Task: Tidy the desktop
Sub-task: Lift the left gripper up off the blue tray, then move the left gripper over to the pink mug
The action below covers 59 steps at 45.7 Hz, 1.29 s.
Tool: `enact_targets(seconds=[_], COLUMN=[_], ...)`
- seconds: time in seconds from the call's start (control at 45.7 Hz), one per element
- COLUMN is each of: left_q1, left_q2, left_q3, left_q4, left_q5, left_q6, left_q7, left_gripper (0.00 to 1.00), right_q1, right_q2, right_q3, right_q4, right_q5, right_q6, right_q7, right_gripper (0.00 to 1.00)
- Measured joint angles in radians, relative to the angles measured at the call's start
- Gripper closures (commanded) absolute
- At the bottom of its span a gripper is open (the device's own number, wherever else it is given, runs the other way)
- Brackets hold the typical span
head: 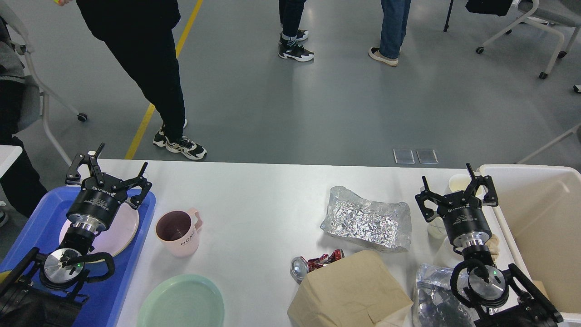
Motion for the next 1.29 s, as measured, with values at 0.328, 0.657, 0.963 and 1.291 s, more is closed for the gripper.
enact_targets(seconds=[0.328, 0.657, 0.963, 1.291], left_q1=[0.0, -0.098, -0.504, -1.086], left_q2=[0.0, 0.243, 0.54, 0.571], left_q3=[0.004, 0.293, 0.971, 1.834], left_q4=[0.001, -0.005, 0.005, 0.006], left_q5=[0.008, 0.011, 0.01, 0.011], left_q6=[-0.007, -0.032, -0.078, -0.22], left_q7=[0.002, 0.011, 0.019, 0.028], left_gripper=[0.04, 0.04, 0.04, 0.04], right_q1=[0.0, 0.0, -0.001, -0.001], right_q2=[0.0, 0.0, 0.0, 0.0], right_q3=[0.0, 0.0, 0.0, 0.0], right_q4=[0.0, 0.0, 0.0, 0.0], right_q5=[0.0, 0.0, 0.0, 0.0], right_q6=[0.0, 0.001, 0.001, 0.001], right_q7=[0.0, 0.0, 0.0, 0.0], right_gripper=[0.0, 0.0, 0.0, 0.0])
